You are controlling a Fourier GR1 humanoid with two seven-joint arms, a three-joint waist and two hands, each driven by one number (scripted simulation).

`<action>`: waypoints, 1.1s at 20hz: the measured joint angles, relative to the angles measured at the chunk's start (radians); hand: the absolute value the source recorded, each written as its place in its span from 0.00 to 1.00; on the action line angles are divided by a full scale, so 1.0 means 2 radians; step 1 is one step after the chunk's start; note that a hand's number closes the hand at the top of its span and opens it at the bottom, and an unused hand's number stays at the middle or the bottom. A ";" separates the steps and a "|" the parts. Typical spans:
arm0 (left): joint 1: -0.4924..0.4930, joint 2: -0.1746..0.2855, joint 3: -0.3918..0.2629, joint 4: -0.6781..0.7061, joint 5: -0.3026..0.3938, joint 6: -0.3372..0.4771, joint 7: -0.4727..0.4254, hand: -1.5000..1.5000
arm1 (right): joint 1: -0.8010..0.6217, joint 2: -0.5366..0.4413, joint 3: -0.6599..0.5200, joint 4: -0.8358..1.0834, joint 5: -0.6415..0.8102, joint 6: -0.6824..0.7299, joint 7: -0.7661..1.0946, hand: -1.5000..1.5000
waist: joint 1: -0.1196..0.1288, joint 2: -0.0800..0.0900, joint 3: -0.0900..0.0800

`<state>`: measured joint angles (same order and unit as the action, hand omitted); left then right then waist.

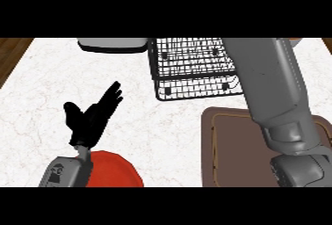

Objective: Pick the cupcake from the tray and place it in the tiered basket

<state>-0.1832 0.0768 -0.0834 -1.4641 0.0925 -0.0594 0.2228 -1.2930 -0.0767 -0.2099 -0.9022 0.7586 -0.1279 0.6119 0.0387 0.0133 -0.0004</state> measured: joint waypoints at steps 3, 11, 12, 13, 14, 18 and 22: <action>0.000 0.006 0.004 -0.006 0.005 -0.006 0.004 0.50 | -0.017 0.015 -0.026 0.044 -0.028 -0.031 -0.036 0.00 | 0.005 0.001 0.000; -0.014 0.008 0.010 0.004 0.005 -0.010 0.005 0.50 | -0.050 0.034 -0.052 0.143 -0.084 -0.094 -0.173 0.00 | 0.007 0.003 0.000; -0.014 0.008 0.009 0.001 0.003 -0.009 0.007 0.50 | -0.053 0.035 -0.055 0.148 -0.088 -0.104 -0.187 0.00 | 0.007 0.002 0.000; -0.013 0.005 0.006 0.000 0.001 -0.007 0.007 0.50 | -0.060 0.036 -0.058 0.155 -0.089 -0.118 -0.198 0.00 | 0.007 0.002 0.000; -0.017 0.004 0.006 0.001 0.001 -0.007 0.009 0.50 | -0.069 0.036 -0.060 0.162 -0.087 -0.134 -0.202 0.00 | 0.007 0.002 0.000; -0.007 0.004 0.008 -0.005 0.002 -0.007 0.008 0.50 | -0.080 0.023 -0.075 0.181 -0.087 -0.188 -0.218 0.00 | 0.004 0.001 0.000; -0.002 0.007 0.014 -0.007 0.004 -0.005 0.010 0.50 | -0.080 0.009 -0.098 0.175 -0.101 -0.222 -0.195 0.00 | -0.006 -0.003 0.000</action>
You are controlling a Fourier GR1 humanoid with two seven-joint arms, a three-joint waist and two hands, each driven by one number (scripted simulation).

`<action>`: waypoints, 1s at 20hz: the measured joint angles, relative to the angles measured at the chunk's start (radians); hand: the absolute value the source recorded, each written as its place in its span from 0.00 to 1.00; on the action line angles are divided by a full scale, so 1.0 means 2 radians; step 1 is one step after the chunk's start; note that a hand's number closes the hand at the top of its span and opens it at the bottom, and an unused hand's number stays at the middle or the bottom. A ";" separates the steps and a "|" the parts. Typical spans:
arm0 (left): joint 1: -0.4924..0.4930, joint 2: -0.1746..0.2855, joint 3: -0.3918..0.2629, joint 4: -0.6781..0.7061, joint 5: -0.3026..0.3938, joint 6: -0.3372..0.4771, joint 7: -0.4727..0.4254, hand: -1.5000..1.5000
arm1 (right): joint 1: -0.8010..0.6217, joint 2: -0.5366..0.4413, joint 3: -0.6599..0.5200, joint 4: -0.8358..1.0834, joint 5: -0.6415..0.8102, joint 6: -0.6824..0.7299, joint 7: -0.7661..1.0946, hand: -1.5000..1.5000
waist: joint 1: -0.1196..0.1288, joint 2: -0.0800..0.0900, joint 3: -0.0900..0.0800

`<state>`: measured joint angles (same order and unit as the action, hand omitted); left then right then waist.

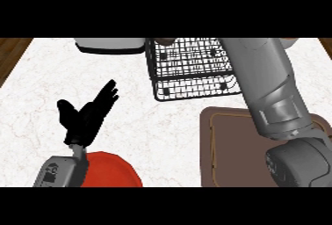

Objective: Pick the cupcake from the tray and place it in the tiered basket

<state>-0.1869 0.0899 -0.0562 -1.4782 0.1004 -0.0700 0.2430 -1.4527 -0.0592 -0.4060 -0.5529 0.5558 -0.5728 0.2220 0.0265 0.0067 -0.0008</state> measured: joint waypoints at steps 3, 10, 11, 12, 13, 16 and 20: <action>0.002 0.004 0.008 -0.002 0.003 0.001 0.006 0.50 | 0.017 -0.027 -0.005 -0.016 -0.005 0.006 0.020 0.00 | -0.009 -0.003 0.000; 0.014 0.007 0.023 0.005 0.004 0.006 -0.003 0.50 | 0.104 -0.096 0.002 -0.115 -0.037 0.132 0.047 0.00 | -0.033 -0.011 0.001; 0.016 0.006 0.022 0.001 0.003 0.010 -0.001 0.50 | 0.119 -0.108 0.001 -0.131 -0.046 0.158 0.048 0.00 | -0.036 -0.012 0.001; 0.020 0.005 0.021 0.000 0.001 0.011 -0.003 0.50 | 0.134 -0.119 0.001 -0.149 -0.055 0.184 0.049 0.00 | -0.038 -0.013 0.001; 0.026 0.006 0.021 -0.006 0.001 0.011 -0.002 0.50 | 0.149 -0.128 0.003 -0.169 -0.063 0.209 0.054 0.00 | -0.040 -0.015 0.001; 0.033 0.011 0.024 -0.018 0.004 0.010 0.006 0.50 | 0.199 -0.165 -0.006 -0.227 -0.096 0.283 0.062 0.00 | -0.044 -0.016 0.001; 0.041 0.016 0.029 -0.024 0.011 0.002 0.005 0.50 | 0.271 -0.212 -0.033 -0.311 -0.150 0.370 0.083 0.00 | -0.047 -0.015 0.001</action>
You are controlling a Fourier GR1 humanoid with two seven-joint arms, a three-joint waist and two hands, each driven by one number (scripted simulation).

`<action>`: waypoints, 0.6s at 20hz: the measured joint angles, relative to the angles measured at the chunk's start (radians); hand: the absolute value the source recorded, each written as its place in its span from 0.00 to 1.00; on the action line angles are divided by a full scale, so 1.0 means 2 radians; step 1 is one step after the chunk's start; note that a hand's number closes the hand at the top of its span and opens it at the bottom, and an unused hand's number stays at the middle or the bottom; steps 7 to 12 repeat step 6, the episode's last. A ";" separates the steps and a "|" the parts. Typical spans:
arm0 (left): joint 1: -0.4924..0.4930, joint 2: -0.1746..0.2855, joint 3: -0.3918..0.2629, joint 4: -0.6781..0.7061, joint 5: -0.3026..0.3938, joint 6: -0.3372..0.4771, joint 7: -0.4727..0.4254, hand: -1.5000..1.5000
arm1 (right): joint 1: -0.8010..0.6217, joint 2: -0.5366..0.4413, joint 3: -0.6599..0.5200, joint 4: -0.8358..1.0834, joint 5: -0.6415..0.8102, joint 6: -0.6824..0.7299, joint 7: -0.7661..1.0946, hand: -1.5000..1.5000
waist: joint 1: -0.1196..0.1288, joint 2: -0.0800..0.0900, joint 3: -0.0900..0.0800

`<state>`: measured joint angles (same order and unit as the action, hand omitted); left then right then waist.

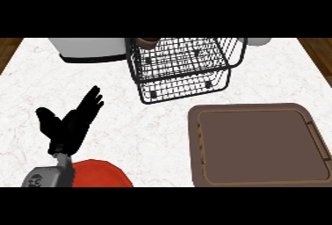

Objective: Pick the cupcake from the tray and place it in the tiered basket

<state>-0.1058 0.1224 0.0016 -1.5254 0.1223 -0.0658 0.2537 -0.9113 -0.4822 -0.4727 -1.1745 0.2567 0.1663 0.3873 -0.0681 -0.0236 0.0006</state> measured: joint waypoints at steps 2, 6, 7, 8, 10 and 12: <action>0.002 -0.002 0.000 0.001 -0.001 0.001 -0.005 0.50 | 0.035 -0.029 -0.025 -0.036 -0.032 0.041 0.009 0.00 | 0.001 0.001 0.000; 0.002 -0.010 -0.011 -0.003 -0.009 0.004 -0.005 0.50 | 0.109 -0.073 -0.083 -0.103 -0.101 0.111 0.031 0.00 | 0.006 0.004 0.000; 0.002 -0.010 -0.011 -0.003 -0.009 0.004 -0.005 0.50 | 0.109 -0.073 -0.083 -0.103 -0.101 0.111 0.031 0.00 | 0.006 0.004 0.000; 0.002 -0.010 -0.011 -0.003 -0.009 0.004 -0.005 0.50 | 0.109 -0.073 -0.083 -0.103 -0.101 0.111 0.031 0.00 | 0.006 0.004 0.000; 0.002 -0.010 -0.011 -0.003 -0.009 0.004 -0.005 0.50 | 0.109 -0.073 -0.083 -0.103 -0.101 0.111 0.031 0.00 | 0.006 0.004 0.000; 0.002 -0.010 -0.011 -0.003 -0.009 0.004 -0.005 0.50 | 0.109 -0.073 -0.083 -0.103 -0.101 0.111 0.031 0.00 | 0.006 0.004 0.000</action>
